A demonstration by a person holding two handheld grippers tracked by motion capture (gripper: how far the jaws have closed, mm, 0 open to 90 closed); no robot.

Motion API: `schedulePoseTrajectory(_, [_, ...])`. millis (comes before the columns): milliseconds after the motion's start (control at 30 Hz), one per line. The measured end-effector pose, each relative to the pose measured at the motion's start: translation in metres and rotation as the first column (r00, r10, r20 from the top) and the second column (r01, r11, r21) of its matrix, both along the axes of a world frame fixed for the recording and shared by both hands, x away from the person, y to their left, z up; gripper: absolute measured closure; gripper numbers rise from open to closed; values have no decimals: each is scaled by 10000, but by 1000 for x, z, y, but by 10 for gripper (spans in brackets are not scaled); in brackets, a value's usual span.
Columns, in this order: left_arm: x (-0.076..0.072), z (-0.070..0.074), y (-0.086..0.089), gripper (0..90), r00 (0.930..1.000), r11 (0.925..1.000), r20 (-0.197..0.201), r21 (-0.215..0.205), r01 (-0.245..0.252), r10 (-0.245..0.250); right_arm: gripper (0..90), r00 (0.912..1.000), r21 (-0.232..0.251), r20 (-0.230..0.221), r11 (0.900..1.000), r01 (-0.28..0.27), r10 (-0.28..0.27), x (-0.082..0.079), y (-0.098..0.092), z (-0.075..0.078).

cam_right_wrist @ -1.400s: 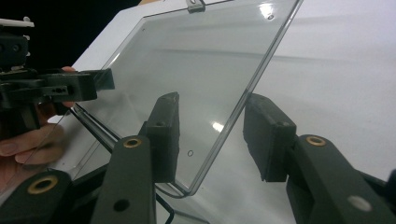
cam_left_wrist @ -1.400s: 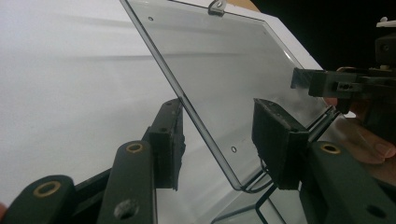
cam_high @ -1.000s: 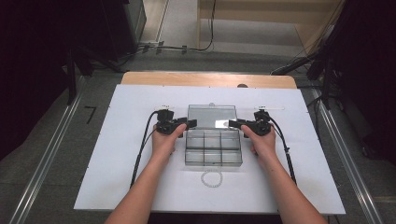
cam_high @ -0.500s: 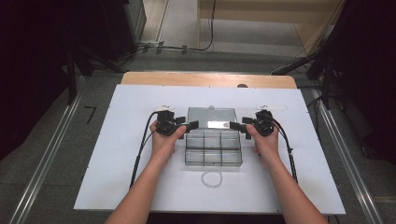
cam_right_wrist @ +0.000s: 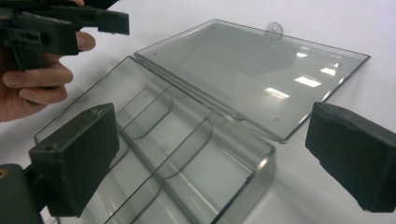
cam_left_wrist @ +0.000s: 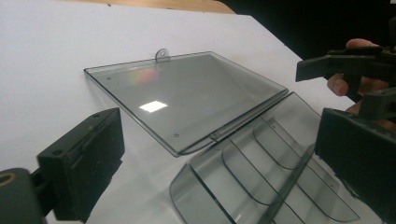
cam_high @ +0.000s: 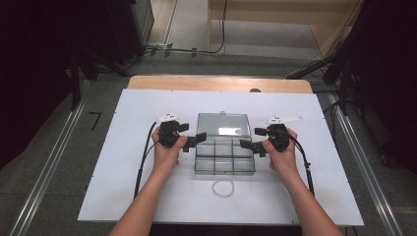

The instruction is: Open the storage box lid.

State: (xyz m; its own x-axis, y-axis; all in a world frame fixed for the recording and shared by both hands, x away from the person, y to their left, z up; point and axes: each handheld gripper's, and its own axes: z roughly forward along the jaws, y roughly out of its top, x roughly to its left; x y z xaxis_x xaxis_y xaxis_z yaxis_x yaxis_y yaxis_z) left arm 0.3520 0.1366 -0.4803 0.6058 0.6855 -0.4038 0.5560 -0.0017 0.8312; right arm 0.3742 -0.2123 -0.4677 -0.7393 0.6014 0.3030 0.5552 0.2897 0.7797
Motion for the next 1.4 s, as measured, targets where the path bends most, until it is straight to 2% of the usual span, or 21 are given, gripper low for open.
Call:
schedulePoseTrajectory(167, [-12, 6, 3, 2, 9994, 9999, 328, 4, 149, -149, 0, 9994, -149, 236, 9996, -235, 238, -11, 4, 4])
schedulePoseTrajectory(300, [-22, 10, 7, 0, 9981, 9998, 590, 97, -177, 171, 0, 9982, -152, 344, 9987, -494, 499, -19, 7, 6])
schedulePoseTrajectory(433, [-32, 13, 10, 0, 9969, 9999, 783, 38, -101, 97, 0, 9959, -267, 406, 9964, -803, 814, -28, 11, 7])
schedulePoseTrajectory(600, [-45, 14, 11, 0, 9946, 9998, 1036, 193, -54, 34, 0, 9928, -342, 656, 9946, -983, 1004, -39, 16, 11])
schedulePoseTrajectory(800, [-55, 13, 13, 0, 9934, 9996, 1148, 267, -32, 1, 0, 9901, -280, 761, 9929, -1159, 1178, -49, 18, 12])
schedulePoseTrajectory(900, [-60, 12, 14, 0, 9931, 9999, 1172, 120, 2, -16, 0, 9886, -201, 857, 9923, -1221, 1234, -54, 18, 12])
schedulePoseTrajectory(1033, [-67, 9, 15, 0, 9928, 9994, 1143, 19, 355, -355, 0, 9864, -219, 1109, 9925, -1199, 1216, -63, 17, 10])
schedulePoseTrajectory(1167, [-76, 8, 13, 0, 9904, 9980, 1235, 230, 593, -617, 0, 9808, -469, 1477, 9914, -1219, 1276, -73, 18, 8])
schedulePoseTrajectory(1333, [-86, 7, 11, 0, 9861, 9966, 1469, 403, 719, -770, 0, 9791, -428, 1423, 9891, -1408, 1455, -81, 20, 8])
schedulePoseTrajectory(1400, [-89, 7, 13, 0, 9846, 9966, 1558, 320, 756, -797, 0, 9786, -479, 1440, 9888, -1413, 1469, -83, 21, 8])
